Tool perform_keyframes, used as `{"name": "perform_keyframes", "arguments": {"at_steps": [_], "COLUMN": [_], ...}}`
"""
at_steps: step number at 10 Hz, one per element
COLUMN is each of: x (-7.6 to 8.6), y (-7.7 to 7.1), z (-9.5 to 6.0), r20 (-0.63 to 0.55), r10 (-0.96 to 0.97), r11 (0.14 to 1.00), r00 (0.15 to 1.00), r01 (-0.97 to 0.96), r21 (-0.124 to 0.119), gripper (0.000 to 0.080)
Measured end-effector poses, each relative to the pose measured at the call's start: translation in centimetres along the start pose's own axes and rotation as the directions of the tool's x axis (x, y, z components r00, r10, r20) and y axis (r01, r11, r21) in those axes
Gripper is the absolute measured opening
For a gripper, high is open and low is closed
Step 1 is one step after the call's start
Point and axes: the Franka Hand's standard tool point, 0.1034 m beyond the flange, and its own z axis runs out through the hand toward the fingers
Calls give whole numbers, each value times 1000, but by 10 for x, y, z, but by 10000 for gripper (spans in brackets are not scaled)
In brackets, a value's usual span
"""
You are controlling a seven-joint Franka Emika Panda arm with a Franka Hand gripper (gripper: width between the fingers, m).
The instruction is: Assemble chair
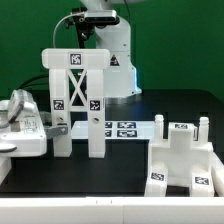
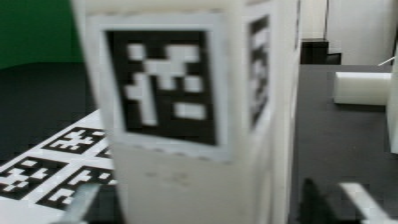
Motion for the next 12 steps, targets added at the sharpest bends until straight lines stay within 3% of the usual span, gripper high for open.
{"name": "perform_keyframes", "arguments": {"at_steps": [1,5,7,9,10,12], "x": [0,0,-3,-18,-32,-58], "y": [0,0,-3,-9,-5,2], "z": [0,0,-1,-10,-14,-23], "r20": [1,1,-11,-33,-30,-44], "r10": [0,0,-8,-39,-50,-73], "r11": [1000,1000,1000,999,997,979], "r00": [1000,1000,1000,999,998,996], "r01": [0,0,7,38,48,63], "r21": [0,0,-14,-9,-60,-195], "gripper": [285,285,285,287,287,287]}}
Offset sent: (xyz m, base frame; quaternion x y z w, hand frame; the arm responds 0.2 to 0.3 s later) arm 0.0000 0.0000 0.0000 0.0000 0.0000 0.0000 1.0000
